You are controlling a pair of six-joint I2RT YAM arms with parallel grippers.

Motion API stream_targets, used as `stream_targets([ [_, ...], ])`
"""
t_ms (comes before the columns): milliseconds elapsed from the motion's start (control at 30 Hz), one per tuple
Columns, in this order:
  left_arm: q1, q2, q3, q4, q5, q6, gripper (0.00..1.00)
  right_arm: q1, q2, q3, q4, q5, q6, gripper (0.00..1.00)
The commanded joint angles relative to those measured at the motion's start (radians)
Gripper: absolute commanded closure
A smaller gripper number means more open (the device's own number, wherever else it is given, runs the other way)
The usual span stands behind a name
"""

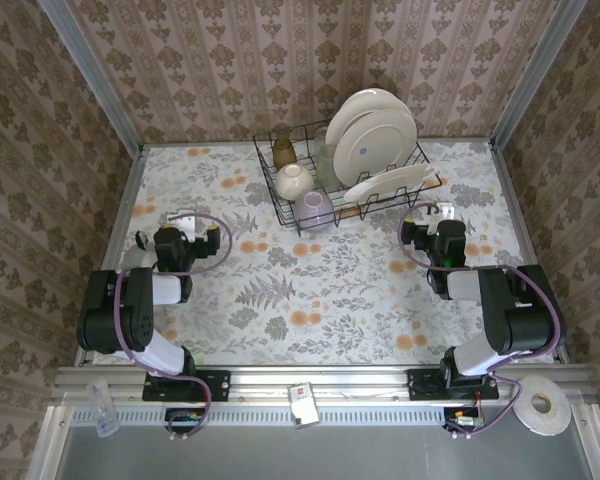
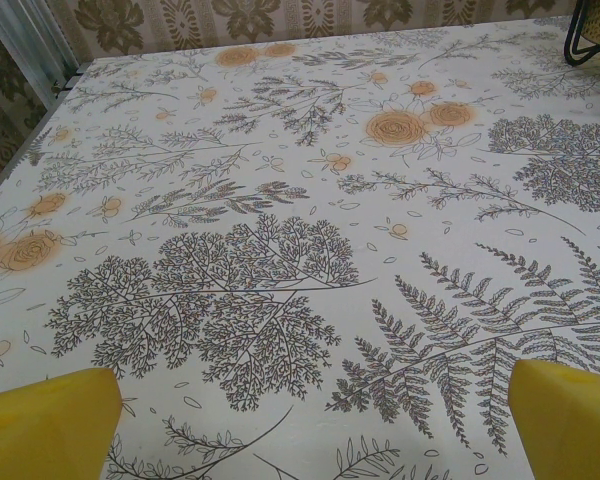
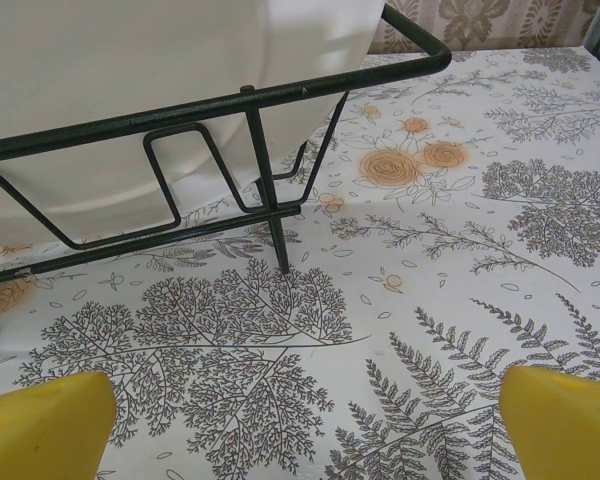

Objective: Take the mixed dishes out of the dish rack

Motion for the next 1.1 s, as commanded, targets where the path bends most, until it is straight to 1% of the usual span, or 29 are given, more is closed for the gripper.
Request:
stream_targets([
  [0, 0.006, 0.011, 0.021, 0.023, 0.008, 0.012, 0.0, 0.003, 0.002, 0.008, 0.012, -0.023, -0.011, 0.0],
  [367, 0.006, 0.009, 0.018, 0.028, 0.007, 0.01, 0.0, 0.004, 0.0, 0.001, 0.02, -0.023, -0.011, 0.0],
  [433, 0.007, 0.008, 0.017, 0.032, -0.015, 0.002, 0.0, 0.004, 0.0, 0.001, 0.02, -0.023, -0.011, 0.0],
  [533, 0.013, 0.008, -0.009, 0.08, -0.085, -0.033, 0.0, 0.004, 0.0, 0.002, 0.022, -0.023, -0.011, 0.0],
  [667, 0.029, 0.006, -0.022, 0.102, -0.063, -0.048, 0.0, 0.003, 0.003, 0.004, 0.018, -0.025, -0.009, 0.0],
  [733, 0.028, -0.011, -0.023, 0.088, -0.078, -0.05, 0.0, 0.003, -0.014, -0.004, 0.027, -0.004, -0.006, 0.0],
  [767, 0.027, -0.048, -0.021, 0.052, -0.091, -0.051, 0.0, 0.004, -0.057, -0.008, 0.002, 0.028, 0.004, 0.0],
  [833, 0.019, -0.131, -0.019, -0.029, -0.111, -0.044, 0.0, 0.004, -0.192, 0.038, -0.188, 0.126, 0.048, 0.0],
  [867, 0.01, -0.186, -0.005, -0.108, -0.148, -0.052, 0.0, 0.004, -0.244, 0.074, -0.307, 0.179, 0.07, 0.0],
  [933, -0.005, -0.288, 0.037, -0.28, -0.225, -0.087, 0.0, 0.004, -0.317, 0.138, -0.462, 0.257, 0.128, 0.0],
  [967, -0.016, -0.336, 0.057, -0.349, -0.255, -0.102, 0.0, 0.004, -0.353, 0.175, -0.555, 0.293, 0.191, 0.0],
  [1000, -0.028, -0.378, 0.071, -0.393, -0.277, -0.112, 0.0, 0.003, -0.381, 0.21, -0.635, 0.305, 0.248, 0.0],
  [1033, -0.039, -0.412, 0.083, -0.435, -0.297, -0.126, 0.0, 0.003, -0.4, 0.229, -0.673, 0.288, 0.268, 0.0],
  [1067, -0.045, -0.455, 0.105, -0.513, -0.331, -0.176, 0.0, 0.003, -0.417, 0.243, -0.693, 0.262, 0.285, 0.0],
])
